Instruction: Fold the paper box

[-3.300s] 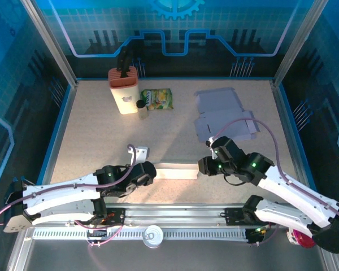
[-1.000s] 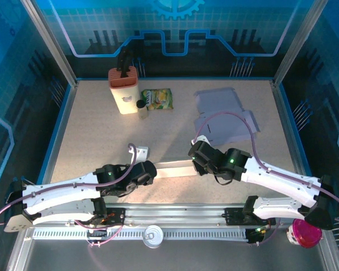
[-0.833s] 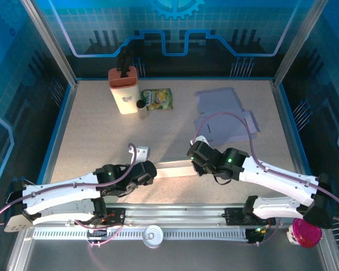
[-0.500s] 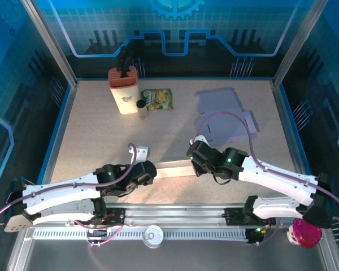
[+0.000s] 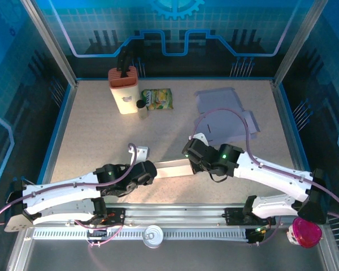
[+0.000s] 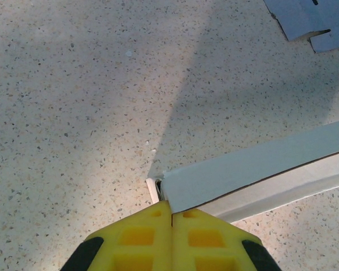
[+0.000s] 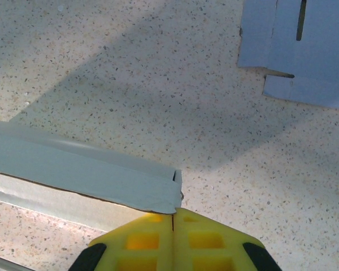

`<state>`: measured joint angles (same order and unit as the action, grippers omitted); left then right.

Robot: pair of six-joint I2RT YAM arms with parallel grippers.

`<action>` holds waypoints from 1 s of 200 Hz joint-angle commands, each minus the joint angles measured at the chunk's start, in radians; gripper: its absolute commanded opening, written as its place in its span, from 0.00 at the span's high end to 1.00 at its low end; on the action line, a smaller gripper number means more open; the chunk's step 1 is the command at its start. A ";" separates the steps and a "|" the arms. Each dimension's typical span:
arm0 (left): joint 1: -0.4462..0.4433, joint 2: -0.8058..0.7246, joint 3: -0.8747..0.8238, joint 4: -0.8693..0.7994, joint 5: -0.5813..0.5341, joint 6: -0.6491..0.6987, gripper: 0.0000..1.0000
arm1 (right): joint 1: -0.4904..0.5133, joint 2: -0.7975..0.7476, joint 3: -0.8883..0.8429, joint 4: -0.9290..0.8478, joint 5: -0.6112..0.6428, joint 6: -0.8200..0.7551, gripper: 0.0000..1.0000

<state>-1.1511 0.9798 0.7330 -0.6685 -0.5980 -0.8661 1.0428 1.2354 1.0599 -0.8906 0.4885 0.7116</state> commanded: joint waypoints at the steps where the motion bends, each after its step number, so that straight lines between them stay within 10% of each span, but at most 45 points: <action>1: -0.007 0.003 0.024 -0.024 0.059 -0.004 1.00 | 0.019 0.017 0.052 -0.012 -0.030 0.062 1.00; 200: -0.006 0.022 0.043 0.010 0.093 -0.001 1.00 | -0.077 0.045 0.090 -0.029 -0.193 0.191 1.00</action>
<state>-1.1511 0.9920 0.7517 -0.6830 -0.5709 -0.8661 0.9710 1.2953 1.1648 -1.0008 0.3603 0.8616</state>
